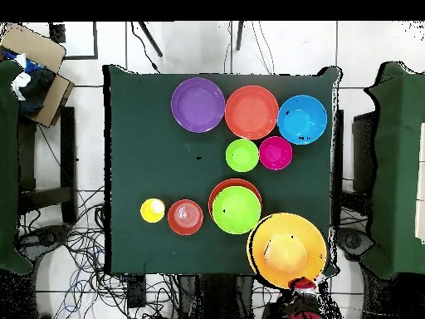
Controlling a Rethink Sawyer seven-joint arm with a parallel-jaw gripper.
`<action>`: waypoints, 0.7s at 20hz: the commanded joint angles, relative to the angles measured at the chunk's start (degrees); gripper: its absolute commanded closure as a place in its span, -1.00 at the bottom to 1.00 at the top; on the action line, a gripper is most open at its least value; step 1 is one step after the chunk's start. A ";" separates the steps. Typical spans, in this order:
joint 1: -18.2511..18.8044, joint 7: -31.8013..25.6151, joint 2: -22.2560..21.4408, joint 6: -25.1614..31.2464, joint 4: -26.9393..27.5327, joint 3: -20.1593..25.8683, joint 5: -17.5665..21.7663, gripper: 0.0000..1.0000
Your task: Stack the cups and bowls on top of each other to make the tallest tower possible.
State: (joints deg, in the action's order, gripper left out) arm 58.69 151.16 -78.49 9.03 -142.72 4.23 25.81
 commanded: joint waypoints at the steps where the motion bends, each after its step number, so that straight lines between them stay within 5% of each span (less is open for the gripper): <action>1: 8.38 -21.38 -2.33 5.34 -3.97 15.53 0.47 1.00; 14: 13.08 -24.95 -9.07 8.83 -8.28 23.40 -7.10 1.00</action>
State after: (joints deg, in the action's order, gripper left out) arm 71.68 145.09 -84.05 9.61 -146.04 20.16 23.13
